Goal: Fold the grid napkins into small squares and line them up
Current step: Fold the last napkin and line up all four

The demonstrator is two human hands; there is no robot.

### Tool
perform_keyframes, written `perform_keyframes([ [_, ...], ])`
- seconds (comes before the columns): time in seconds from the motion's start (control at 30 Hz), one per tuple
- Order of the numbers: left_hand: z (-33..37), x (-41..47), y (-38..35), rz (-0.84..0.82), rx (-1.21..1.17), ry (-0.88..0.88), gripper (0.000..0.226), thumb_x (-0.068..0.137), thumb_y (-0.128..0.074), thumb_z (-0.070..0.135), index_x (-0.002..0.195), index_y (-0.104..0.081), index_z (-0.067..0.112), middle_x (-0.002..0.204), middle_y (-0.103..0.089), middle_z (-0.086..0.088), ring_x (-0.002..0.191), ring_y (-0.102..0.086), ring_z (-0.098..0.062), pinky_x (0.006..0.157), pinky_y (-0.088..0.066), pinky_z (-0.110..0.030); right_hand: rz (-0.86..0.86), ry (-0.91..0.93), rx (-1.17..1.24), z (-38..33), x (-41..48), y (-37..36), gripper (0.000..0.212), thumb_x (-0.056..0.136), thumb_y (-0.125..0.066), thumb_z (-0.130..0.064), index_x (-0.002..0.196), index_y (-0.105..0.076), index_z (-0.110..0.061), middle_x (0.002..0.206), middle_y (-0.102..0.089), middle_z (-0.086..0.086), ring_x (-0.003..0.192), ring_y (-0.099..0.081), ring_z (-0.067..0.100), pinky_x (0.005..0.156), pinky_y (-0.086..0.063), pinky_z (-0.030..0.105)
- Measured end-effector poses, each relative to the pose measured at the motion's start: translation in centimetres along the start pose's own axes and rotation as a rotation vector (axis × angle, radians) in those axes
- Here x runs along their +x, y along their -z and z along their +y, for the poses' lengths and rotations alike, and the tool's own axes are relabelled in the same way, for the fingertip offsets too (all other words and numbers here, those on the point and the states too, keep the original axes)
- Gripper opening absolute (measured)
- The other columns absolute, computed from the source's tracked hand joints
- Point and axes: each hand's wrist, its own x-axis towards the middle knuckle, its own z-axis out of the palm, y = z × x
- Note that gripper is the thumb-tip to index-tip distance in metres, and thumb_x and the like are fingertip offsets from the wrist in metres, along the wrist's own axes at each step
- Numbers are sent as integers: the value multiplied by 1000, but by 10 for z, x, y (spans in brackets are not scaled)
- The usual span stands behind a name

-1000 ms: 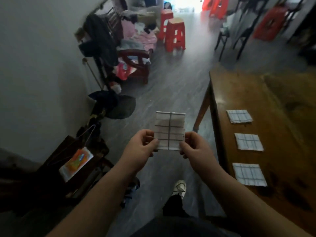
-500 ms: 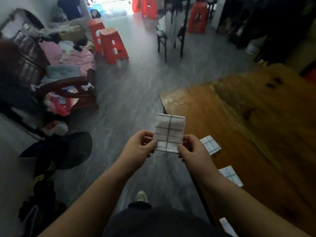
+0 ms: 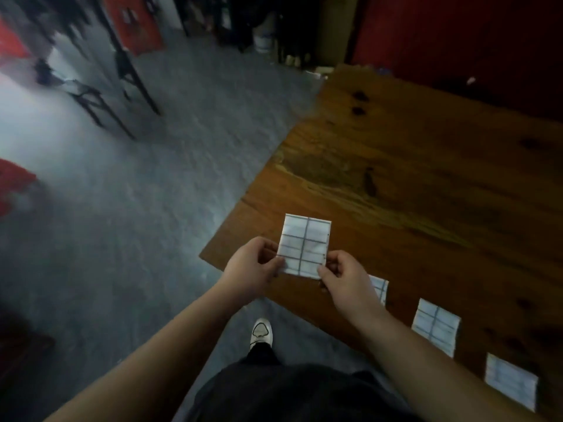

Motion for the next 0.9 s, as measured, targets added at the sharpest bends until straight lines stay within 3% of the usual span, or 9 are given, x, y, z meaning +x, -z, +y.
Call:
perform_keyframes([
  [0.13,-22,60,6,-141,157,-50,24,91,-74,32,102,-54,25,93,-68,7,81,-67,-9,68,-53,-28,138,-220,40,7,25,-35,17,100,-61,-29,117,-57,-26,97,-68,-6,83,-69,11,77,-59,33],
  [0.27,-48,90,-11,-264,249,-100,20,94,-69,28,93,-50,22,85,-61,5,77,-58,-9,61,-42,-25,211,-399,55,22,40,-60,20,101,-60,-28,121,-57,-25,96,-68,-7,85,-66,12,79,-58,35],
  [0.33,-57,97,-19,-316,279,-113,14,96,-63,28,91,-51,23,86,-61,4,77,-57,-12,61,-41,-27,205,-450,12,28,46,-69,24,102,-59,-29,125,-55,-24,100,-65,-9,86,-63,9,70,-52,28],
  [0.43,-70,105,-28,-400,383,-183,9,96,-60,29,102,-55,23,105,-55,5,87,-55,-10,74,-48,-30,223,-516,-37,36,51,-74,34,100,-61,-28,133,-50,-23,103,-59,-12,86,-56,2,61,-41,20],
  [0.53,-78,105,-31,-446,438,-194,19,95,-62,26,113,-55,24,117,-49,4,96,-54,-10,85,-52,-33,243,-494,-99,42,47,-72,46,98,-64,-28,139,-43,-23,112,-56,-10,94,-56,4,72,-46,21],
  [0.63,-82,106,-31,-441,537,-260,25,97,-59,26,121,-55,25,124,-48,5,112,-51,-14,94,-53,-37,173,-384,-259,44,41,-69,44,97,-64,-30,136,-43,-28,123,-50,-11,105,-53,7,86,-49,26],
  [0.77,-81,111,-35,-455,622,-353,28,96,-59,26,122,-52,27,124,-51,4,116,-51,-15,90,-53,-37,127,-299,-372,45,40,-82,41,94,-67,-32,129,-45,-32,125,-49,-7,115,-49,11,94,-49,31],
  [0.9,-82,118,-35,-461,691,-382,26,96,-57,26,122,-51,27,119,-56,4,113,-53,-18,87,-52,-38,121,-263,-469,46,46,-92,32,96,-64,-31,123,-46,-29,126,-43,-3,117,-45,13,89,-48,28],
])
